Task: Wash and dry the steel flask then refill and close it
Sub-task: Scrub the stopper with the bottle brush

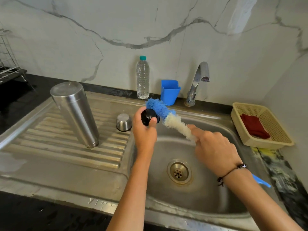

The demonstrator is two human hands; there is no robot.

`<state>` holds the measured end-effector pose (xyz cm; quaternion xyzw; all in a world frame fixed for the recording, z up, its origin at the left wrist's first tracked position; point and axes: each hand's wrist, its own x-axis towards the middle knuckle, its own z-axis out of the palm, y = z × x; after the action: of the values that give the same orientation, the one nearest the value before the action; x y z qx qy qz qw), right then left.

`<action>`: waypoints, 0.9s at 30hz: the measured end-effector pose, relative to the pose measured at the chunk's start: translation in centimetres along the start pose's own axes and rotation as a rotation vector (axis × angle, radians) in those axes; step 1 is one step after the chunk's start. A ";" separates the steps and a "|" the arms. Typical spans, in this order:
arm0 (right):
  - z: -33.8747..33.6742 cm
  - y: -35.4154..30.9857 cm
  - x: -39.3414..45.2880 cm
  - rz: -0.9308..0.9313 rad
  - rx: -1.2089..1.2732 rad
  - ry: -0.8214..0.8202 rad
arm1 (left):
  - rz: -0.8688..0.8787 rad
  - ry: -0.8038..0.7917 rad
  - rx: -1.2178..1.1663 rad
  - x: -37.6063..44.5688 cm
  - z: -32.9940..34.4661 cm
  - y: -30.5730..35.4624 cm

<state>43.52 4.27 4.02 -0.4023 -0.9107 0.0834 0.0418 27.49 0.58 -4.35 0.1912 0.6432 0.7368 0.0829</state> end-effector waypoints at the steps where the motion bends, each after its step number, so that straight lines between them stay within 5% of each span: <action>1: -0.1 0.1 0.0 -0.004 0.015 -0.003 | -0.011 -0.013 0.024 0.0 0.0 0.0; 11: -1.8 1.5 -3.0 0.050 0.008 0.015 | -0.170 -0.072 0.121 0.4 -1.1 -0.8; 17: -1.3 0.4 -4.3 0.047 -0.089 0.007 | -0.427 -0.177 -0.282 0.2 -1.5 -0.6; 27: -0.6 -1.1 -1.6 0.016 -0.121 0.049 | -0.304 -0.109 -0.186 -0.8 -0.2 -0.4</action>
<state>43.93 2.43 4.83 -0.4134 -0.9095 0.0188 0.0389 28.08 0.16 -4.89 0.1230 0.5882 0.7608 0.2453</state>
